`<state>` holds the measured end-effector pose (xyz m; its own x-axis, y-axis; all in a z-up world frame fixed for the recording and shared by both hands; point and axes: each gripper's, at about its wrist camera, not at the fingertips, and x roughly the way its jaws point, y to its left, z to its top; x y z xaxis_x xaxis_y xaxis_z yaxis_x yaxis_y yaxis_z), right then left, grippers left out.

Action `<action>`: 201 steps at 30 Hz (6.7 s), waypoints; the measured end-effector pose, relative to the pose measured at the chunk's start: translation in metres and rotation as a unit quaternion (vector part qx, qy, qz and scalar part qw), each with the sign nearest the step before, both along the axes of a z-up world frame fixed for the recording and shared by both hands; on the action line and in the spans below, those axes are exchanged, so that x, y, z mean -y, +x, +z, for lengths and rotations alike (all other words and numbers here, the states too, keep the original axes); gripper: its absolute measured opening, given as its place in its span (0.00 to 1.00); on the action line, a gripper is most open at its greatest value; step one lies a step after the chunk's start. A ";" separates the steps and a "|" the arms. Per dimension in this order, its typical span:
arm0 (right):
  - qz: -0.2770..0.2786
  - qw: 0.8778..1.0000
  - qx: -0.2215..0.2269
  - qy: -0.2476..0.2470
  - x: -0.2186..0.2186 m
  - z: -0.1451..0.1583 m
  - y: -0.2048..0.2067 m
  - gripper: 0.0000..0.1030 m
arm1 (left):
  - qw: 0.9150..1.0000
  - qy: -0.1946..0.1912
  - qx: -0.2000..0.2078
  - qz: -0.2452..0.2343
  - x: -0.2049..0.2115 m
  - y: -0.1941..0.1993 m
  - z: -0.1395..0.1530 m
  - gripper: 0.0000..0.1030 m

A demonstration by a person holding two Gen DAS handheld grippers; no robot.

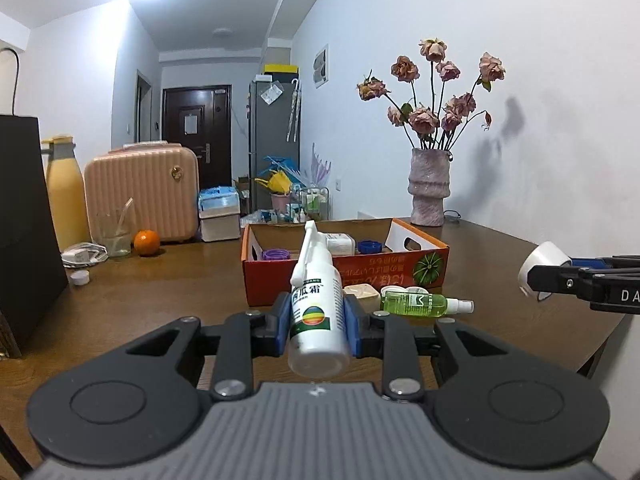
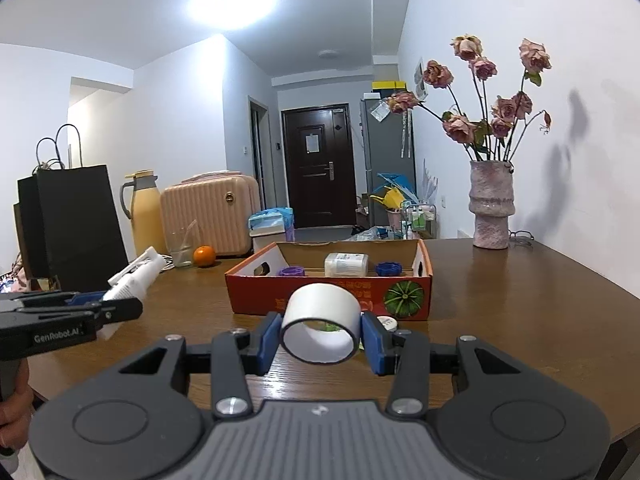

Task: Organize rigid objects
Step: 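Carry the spray bottle and tape roll into the box and open both tools, then withdraw both tools from the box back toward the table items, then grasp the cream plug adapter with the left tool while the right tool grasps the round white container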

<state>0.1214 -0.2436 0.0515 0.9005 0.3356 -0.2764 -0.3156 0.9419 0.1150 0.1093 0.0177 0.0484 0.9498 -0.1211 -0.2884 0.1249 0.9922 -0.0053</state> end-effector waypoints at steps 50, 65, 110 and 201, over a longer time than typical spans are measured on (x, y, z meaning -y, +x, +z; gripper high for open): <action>0.061 0.965 -0.177 -0.186 -0.048 -0.028 0.441 0.57 | 0.975 0.066 -0.192 -0.090 -0.014 0.420 -0.031 0.50; 0.044 0.974 -0.130 -0.181 -0.040 0.052 0.398 0.64 | 0.990 0.068 -0.115 -0.052 -0.037 0.359 0.048 0.71; -0.001 0.992 0.082 -0.095 -0.011 0.013 0.011 0.90 | 0.994 0.030 0.104 -0.018 -0.025 -0.026 0.024 1.00; 0.040 0.991 -0.116 -0.056 0.019 -0.037 0.215 0.38 | 0.990 -0.052 -0.125 -0.046 -0.005 0.173 -0.050 0.60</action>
